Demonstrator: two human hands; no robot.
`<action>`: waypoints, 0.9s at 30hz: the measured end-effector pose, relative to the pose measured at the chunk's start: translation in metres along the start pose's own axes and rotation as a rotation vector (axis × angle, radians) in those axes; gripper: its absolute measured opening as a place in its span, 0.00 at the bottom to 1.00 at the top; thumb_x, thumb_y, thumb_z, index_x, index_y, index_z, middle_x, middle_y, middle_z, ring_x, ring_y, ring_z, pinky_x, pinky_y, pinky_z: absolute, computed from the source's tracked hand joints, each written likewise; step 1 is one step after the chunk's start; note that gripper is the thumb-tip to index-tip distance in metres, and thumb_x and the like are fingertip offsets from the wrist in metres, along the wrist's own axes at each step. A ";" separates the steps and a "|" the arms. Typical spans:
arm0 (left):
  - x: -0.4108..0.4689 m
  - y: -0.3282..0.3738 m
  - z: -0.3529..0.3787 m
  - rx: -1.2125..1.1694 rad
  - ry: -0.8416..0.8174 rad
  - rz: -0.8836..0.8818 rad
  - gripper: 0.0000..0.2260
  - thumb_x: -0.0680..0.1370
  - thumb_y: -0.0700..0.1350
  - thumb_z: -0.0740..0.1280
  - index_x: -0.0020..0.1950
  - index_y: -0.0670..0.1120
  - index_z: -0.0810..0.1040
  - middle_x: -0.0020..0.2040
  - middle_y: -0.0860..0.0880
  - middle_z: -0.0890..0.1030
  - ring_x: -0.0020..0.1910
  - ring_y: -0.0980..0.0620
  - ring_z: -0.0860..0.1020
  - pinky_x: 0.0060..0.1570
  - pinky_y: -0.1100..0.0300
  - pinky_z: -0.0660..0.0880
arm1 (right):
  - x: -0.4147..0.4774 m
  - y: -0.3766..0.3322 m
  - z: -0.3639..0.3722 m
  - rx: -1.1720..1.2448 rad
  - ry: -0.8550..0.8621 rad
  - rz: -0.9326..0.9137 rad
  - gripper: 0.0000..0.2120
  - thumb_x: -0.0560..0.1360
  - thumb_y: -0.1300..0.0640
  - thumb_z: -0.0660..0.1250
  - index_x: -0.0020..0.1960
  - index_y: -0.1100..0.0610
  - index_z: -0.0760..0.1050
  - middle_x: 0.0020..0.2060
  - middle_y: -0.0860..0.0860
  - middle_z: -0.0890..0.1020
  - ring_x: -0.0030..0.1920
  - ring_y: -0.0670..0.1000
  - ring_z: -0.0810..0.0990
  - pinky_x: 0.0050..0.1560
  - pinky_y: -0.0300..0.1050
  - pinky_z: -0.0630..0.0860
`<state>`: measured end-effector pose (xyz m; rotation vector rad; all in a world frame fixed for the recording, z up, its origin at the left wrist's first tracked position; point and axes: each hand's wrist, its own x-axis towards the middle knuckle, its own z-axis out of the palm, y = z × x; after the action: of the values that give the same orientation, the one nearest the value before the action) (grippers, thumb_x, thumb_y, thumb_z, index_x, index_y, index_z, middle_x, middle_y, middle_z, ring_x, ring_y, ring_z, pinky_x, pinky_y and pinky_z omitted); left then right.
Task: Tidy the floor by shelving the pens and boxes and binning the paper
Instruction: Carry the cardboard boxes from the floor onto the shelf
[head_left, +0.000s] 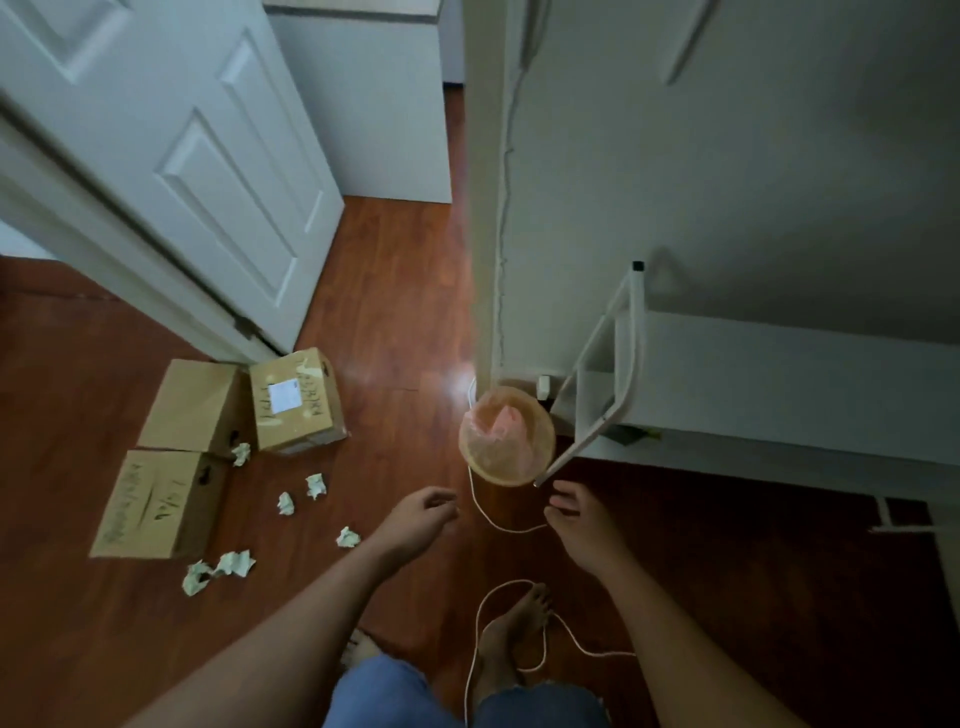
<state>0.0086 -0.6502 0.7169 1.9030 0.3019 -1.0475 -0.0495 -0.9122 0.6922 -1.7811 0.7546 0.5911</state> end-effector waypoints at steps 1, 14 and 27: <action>-0.011 -0.011 -0.019 -0.030 0.012 -0.005 0.13 0.85 0.45 0.67 0.70 0.49 0.80 0.63 0.50 0.84 0.58 0.57 0.83 0.47 0.62 0.80 | -0.005 -0.009 0.016 -0.010 -0.002 -0.022 0.21 0.82 0.58 0.70 0.74 0.49 0.73 0.67 0.49 0.81 0.59 0.46 0.80 0.45 0.38 0.75; -0.113 -0.191 -0.226 -0.375 0.212 -0.100 0.10 0.85 0.48 0.67 0.65 0.51 0.82 0.61 0.50 0.86 0.54 0.51 0.88 0.47 0.56 0.80 | -0.054 -0.091 0.203 -0.205 -0.069 -0.212 0.16 0.81 0.59 0.70 0.69 0.52 0.77 0.60 0.50 0.85 0.58 0.48 0.84 0.60 0.52 0.82; -0.185 -0.286 -0.351 -0.705 0.475 -0.148 0.10 0.85 0.48 0.67 0.65 0.51 0.81 0.61 0.52 0.86 0.57 0.49 0.87 0.64 0.45 0.83 | -0.066 -0.215 0.351 -0.429 -0.240 -0.404 0.17 0.82 0.58 0.68 0.71 0.52 0.76 0.61 0.50 0.83 0.56 0.47 0.84 0.48 0.40 0.82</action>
<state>-0.0780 -0.1711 0.7651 1.4582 0.9587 -0.4574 0.0519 -0.5148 0.7651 -2.1288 0.0930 0.7091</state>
